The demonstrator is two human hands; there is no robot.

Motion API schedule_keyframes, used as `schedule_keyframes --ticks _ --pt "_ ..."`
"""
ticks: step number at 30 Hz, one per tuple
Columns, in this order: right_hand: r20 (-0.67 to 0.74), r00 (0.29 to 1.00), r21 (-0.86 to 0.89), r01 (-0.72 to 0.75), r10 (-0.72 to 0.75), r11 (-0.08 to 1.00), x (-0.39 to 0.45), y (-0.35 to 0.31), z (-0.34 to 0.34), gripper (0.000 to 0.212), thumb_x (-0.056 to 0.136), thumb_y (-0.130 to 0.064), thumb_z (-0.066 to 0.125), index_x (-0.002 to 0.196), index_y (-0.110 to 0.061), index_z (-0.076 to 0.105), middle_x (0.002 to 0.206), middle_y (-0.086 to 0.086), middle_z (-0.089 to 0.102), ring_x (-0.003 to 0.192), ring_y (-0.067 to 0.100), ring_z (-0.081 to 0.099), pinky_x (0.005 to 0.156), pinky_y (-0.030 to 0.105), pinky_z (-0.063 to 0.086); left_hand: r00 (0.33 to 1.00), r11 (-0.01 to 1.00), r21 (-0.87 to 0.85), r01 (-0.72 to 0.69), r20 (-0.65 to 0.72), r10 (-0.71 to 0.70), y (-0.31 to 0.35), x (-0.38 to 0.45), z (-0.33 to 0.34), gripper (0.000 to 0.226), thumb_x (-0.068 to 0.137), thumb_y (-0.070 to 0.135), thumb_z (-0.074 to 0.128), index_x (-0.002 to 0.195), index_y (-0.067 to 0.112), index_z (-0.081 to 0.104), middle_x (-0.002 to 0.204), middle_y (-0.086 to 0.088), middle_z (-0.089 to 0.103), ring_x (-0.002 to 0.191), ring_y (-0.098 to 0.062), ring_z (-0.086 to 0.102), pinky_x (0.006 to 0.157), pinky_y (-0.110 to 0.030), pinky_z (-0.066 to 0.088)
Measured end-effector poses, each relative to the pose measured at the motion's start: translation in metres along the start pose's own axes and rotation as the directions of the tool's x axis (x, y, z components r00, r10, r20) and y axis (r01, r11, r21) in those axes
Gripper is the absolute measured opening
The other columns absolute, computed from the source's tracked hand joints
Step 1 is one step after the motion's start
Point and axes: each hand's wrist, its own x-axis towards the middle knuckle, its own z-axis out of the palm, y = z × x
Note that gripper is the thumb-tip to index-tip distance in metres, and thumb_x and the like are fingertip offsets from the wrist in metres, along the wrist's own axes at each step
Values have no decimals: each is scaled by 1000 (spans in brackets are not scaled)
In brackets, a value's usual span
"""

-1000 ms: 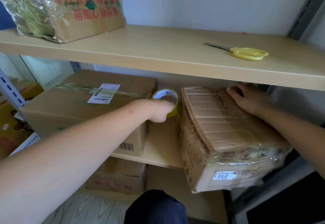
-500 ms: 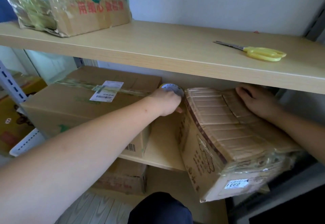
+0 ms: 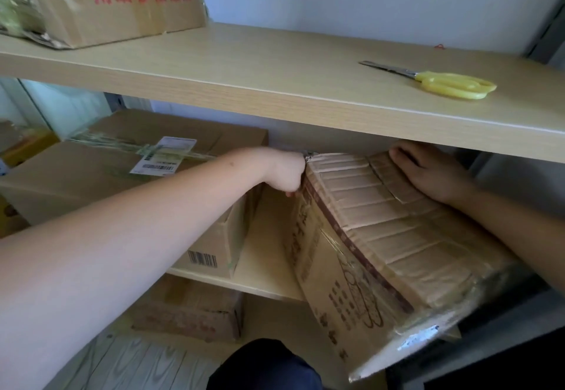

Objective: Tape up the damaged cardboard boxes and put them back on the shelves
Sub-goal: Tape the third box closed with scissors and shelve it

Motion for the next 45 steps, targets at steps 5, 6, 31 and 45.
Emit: schedule_keyframes --ticks 5,6,31,45 --pt "127 990 -45 -52 58 998 30 -10 3 55 103 -52 24 145 -22 42 150 8 43 137 27 39 117 40 26 998 999 8 -33 49 33 29 -19 15 21 89 14 62 106 3 67 106 -12 67 96 -27 62 82 -33 52" --pt "140 989 -23 -42 45 999 36 -18 5 53 104 -49 25 146 -21 41 150 7 43 138 27 38 119 42 24 996 998 -13 -61 59 62 39 -23 20 24 89 12 61 110 1 68 106 -12 70 98 -27 65 87 -34 53" --pt "257 961 -88 127 -101 988 -26 -105 11 53 106 -40 25 157 -31 13 166 -3 6 151 21 14 118 28 13 909 875 435 -213 -241 341 90 -92 64 53 106 47 32 67 15 47 60 3 44 71 -30 57 53 -30 26" --pt "319 922 -41 244 -218 969 -44 -100 6 55 107 -36 29 157 -33 7 165 -5 7 152 15 2 119 26 5 956 791 611 -42 -205 209 72 -72 47 65 93 70 31 100 13 63 102 -1 67 94 -26 66 60 -30 37"
